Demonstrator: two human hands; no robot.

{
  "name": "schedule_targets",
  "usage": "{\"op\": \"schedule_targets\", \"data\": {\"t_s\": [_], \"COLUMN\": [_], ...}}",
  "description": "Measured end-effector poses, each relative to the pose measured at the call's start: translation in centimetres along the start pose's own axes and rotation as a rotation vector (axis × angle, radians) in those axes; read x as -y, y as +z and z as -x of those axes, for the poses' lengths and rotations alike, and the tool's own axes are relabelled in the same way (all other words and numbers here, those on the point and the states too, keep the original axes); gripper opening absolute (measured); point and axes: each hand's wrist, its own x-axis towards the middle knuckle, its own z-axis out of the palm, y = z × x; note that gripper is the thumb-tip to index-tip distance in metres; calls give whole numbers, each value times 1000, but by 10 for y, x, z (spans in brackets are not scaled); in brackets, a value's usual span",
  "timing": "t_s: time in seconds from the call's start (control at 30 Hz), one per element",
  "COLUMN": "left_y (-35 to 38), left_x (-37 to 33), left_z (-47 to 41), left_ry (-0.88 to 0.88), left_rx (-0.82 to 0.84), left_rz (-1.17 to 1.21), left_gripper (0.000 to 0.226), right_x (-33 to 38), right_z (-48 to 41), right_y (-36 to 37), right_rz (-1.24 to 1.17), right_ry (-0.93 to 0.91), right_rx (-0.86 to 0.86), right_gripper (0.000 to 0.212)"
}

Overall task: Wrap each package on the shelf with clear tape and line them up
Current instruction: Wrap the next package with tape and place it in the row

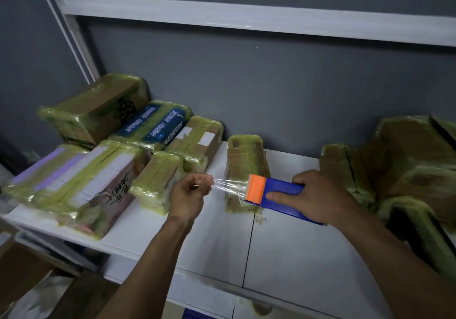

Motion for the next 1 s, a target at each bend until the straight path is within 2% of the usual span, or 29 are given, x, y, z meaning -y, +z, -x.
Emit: {"op": "schedule_targets", "data": {"t_s": [0.17, 0.27, 0.47, 0.73, 0.97, 1.0], "left_y": [-6, -1, 14, 36, 41, 40], "left_x": [9, 13, 30, 57, 52, 50], "left_z": [-7, -10, -18, -27, -33, -34], "left_ry": [-82, -148, -138, -184, -233, -254], "left_rx": [-6, -26, -89, -95, -48, -29], "left_rz": [-61, -35, 0, -43, -102, -144], "left_gripper": [7, 6, 15, 7, 11, 21], "right_x": [11, 15, 21, 17, 17, 16], "right_z": [-16, -20, -32, -44, -49, -50], "right_y": [4, 7, 10, 21, 24, 23], "right_rz": [203, 279, 373, 362, 334, 323], "right_ry": [5, 14, 82, 111, 133, 139], "right_rx": [69, 42, 61, 97, 117, 122], "right_gripper": [86, 87, 82, 80, 75, 75]}}
